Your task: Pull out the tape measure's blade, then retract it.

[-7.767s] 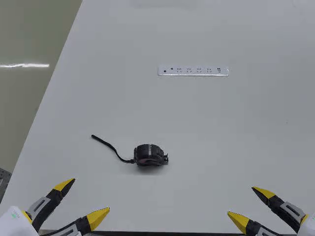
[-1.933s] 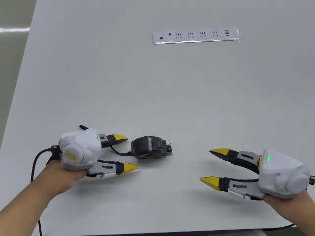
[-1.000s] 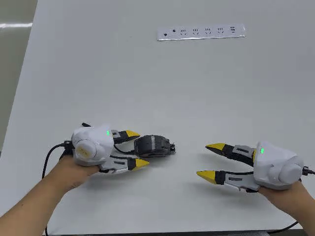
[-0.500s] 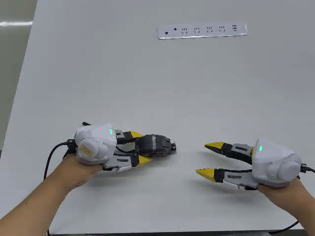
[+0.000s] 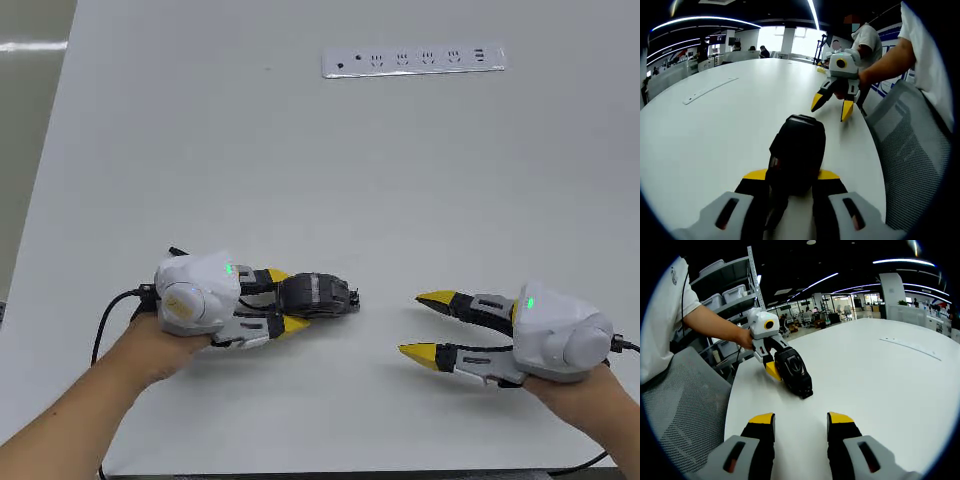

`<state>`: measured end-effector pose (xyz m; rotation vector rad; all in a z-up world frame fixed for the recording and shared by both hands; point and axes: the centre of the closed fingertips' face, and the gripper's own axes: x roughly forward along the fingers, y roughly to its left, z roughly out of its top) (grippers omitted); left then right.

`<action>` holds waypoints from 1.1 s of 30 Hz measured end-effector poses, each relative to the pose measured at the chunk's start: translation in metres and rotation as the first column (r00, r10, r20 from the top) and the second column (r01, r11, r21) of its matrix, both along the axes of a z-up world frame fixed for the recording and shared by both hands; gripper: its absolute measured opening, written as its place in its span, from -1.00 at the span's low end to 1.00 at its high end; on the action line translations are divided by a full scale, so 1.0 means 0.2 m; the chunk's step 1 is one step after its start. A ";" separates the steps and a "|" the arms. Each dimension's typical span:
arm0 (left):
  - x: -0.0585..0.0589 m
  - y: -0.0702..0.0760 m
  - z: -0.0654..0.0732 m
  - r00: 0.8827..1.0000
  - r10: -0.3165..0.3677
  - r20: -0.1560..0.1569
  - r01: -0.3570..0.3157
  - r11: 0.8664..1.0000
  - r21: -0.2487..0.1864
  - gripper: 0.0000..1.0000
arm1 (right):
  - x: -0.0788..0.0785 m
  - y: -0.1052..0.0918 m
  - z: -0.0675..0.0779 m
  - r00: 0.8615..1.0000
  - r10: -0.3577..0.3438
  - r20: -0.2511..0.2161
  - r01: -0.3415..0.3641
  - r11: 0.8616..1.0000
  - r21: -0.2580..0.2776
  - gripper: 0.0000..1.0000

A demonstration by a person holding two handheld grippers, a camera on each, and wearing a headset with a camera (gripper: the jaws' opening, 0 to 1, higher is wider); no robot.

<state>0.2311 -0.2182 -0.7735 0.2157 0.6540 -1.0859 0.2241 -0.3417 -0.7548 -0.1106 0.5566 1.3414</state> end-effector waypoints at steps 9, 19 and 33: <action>0.00 0.00 0.00 1.000 -0.009 0.002 0.009 1.000 0.008 -0.41 | 0.01 0.04 0.00 0.999 0.036 0.028 -0.036 0.999 0.026 -0.23; 0.00 0.00 0.00 1.000 -0.012 0.000 0.012 1.000 0.016 -0.41 | 0.04 0.09 -0.04 0.995 0.087 0.047 -0.087 0.996 0.014 -0.25; 0.00 0.00 0.00 1.000 -0.019 -0.001 0.019 0.999 0.026 -0.42 | 0.07 0.17 -0.09 0.985 0.151 0.081 -0.152 0.988 0.001 -0.25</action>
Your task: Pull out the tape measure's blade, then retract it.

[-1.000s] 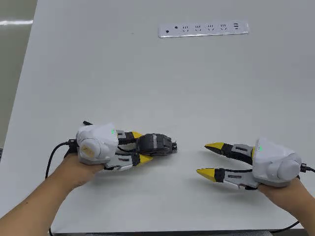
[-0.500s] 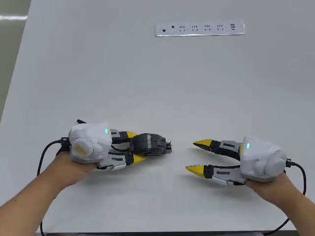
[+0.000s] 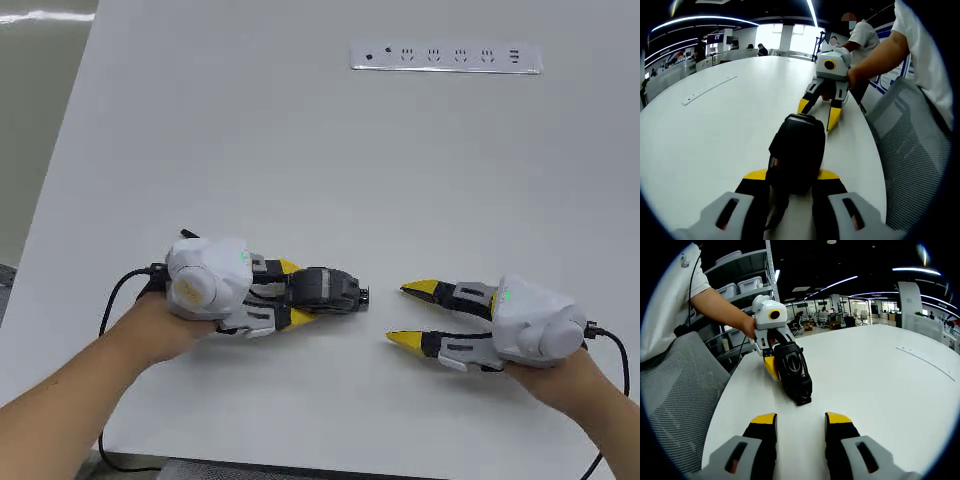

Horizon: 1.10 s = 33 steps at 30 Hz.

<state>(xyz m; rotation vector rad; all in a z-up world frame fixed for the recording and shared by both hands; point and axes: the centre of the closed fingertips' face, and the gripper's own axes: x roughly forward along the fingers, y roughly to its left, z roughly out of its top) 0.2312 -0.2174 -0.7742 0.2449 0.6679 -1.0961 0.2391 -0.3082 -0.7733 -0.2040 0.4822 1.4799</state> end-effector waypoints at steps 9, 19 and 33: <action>0.00 0.00 0.00 1.000 -0.002 0.000 0.002 1.000 0.005 -0.42 | 0.01 0.03 -0.03 0.999 0.030 0.013 -0.030 1.000 -0.001 -0.28; 0.00 0.00 0.00 1.000 -0.006 0.001 0.006 1.000 0.003 -0.42 | 0.02 0.07 -0.05 0.998 0.054 0.034 -0.054 0.999 0.005 -0.31; 0.00 0.00 0.00 1.000 -0.008 -0.005 0.008 1.000 0.003 -0.42 | 0.02 0.15 -0.05 0.994 0.088 0.063 -0.090 0.996 0.024 -0.38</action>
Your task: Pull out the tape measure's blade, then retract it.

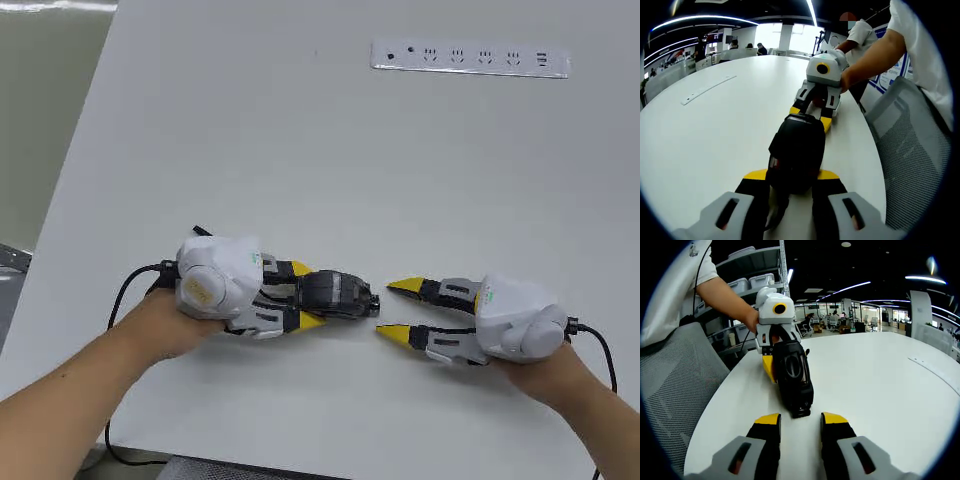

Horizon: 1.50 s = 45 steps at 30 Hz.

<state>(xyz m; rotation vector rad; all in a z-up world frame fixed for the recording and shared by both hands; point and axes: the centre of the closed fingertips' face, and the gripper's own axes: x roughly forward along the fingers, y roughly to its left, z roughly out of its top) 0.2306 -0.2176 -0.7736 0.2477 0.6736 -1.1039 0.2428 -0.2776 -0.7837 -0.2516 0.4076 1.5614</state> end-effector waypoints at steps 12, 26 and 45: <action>0.00 0.00 0.00 1.000 0.002 -0.002 -0.002 1.000 -0.002 -0.42 | 0.01 0.01 0.00 1.000 0.022 0.002 -0.022 1.000 0.008 -0.51; 0.00 0.00 0.00 1.000 -0.003 -0.002 0.003 1.000 0.000 -0.42 | 0.00 0.04 0.00 0.998 0.062 0.014 -0.062 0.998 0.011 -0.65; 0.00 0.00 0.00 1.000 0.000 -0.007 0.000 1.000 0.007 -0.42 | -0.01 0.04 -0.01 0.997 0.074 0.021 -0.074 0.997 0.023 -0.74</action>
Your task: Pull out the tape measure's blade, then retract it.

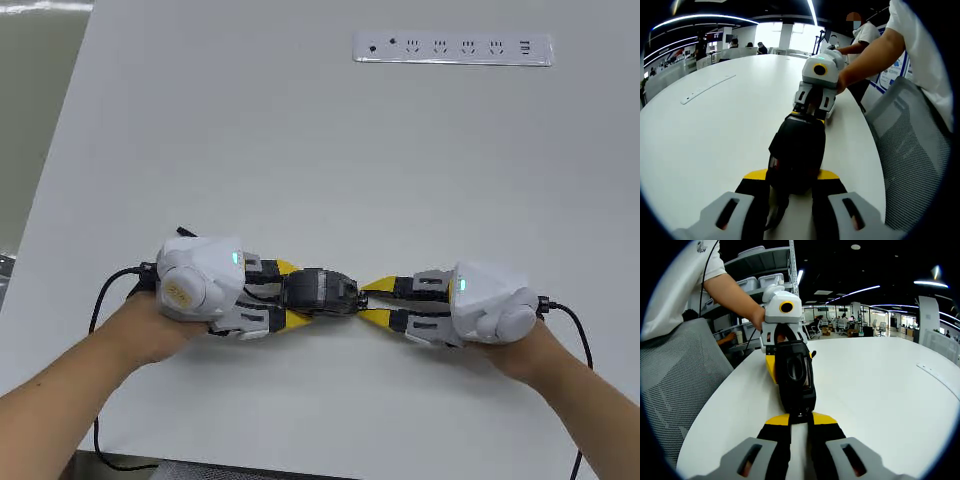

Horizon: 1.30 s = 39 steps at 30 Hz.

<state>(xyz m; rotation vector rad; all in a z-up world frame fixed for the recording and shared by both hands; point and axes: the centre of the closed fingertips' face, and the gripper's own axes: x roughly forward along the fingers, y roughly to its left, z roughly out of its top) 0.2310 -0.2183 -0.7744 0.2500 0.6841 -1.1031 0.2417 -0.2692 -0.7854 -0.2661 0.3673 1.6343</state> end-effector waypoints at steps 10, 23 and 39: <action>0.00 0.00 0.00 1.000 -0.002 0.005 0.002 1.000 0.001 -0.43 | 0.00 0.00 0.01 0.999 -0.012 -0.036 0.012 1.000 0.007 -0.75; 0.00 0.00 0.00 1.000 -0.006 0.013 0.006 1.000 0.007 -0.45 | 0.00 -0.01 0.01 0.999 -0.021 -0.046 0.022 1.000 0.009 -0.76; 0.00 0.01 -0.01 1.000 -0.013 0.019 0.013 1.000 0.011 -0.46 | 0.00 -0.02 0.01 0.999 -0.014 -0.043 0.015 1.000 0.011 -0.77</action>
